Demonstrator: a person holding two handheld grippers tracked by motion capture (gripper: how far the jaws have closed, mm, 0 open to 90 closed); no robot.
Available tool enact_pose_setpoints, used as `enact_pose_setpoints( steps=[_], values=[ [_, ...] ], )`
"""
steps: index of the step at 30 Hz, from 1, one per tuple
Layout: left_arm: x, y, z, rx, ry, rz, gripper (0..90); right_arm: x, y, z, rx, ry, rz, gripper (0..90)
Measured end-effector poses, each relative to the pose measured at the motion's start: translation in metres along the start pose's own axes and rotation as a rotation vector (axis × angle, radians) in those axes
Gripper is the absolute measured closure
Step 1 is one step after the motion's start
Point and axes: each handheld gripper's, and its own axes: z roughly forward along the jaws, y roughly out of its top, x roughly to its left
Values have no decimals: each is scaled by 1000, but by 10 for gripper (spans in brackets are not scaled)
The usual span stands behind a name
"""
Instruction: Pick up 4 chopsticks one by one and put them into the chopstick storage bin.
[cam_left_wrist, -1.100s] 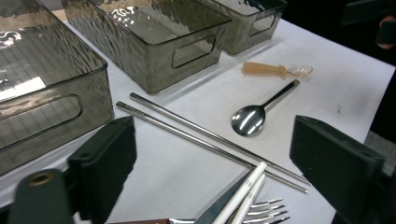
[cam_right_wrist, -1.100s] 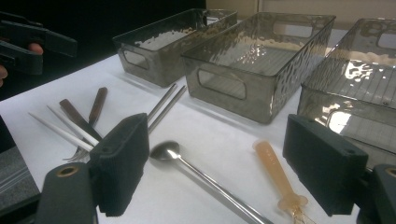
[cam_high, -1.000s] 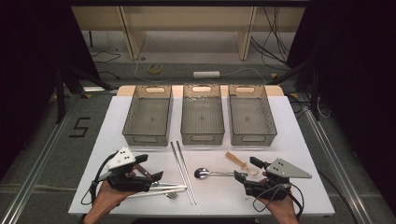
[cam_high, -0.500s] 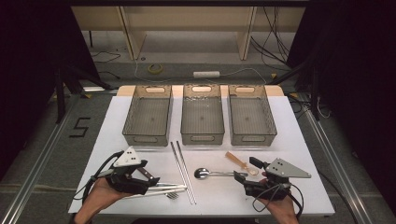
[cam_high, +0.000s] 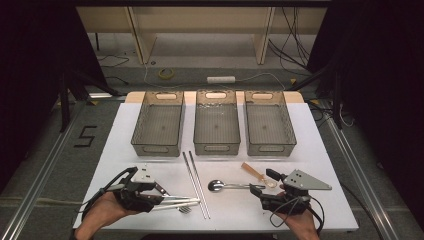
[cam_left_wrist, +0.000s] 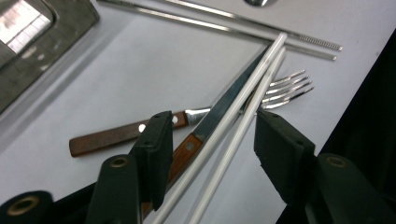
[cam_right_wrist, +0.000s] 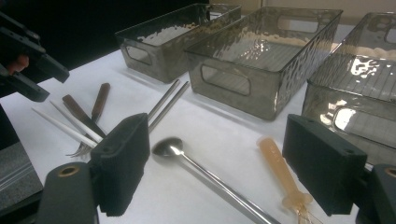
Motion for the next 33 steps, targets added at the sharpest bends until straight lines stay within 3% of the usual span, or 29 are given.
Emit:
enact_pose_setpoints(
  steps=[12, 19, 33],
  values=[
    [-9, -10, 22, 161, -55, 54, 612, 0, 0, 0, 4, 6, -2, 243],
    [-7, -11, 26, 186, -67, 86, 683, 0, 0, 1, 5, 9, -2, 243],
    [-2, -14, 36, 250, -53, 124, 737, 1, 0, 2, 10, 18, 1, 246]
  ],
)
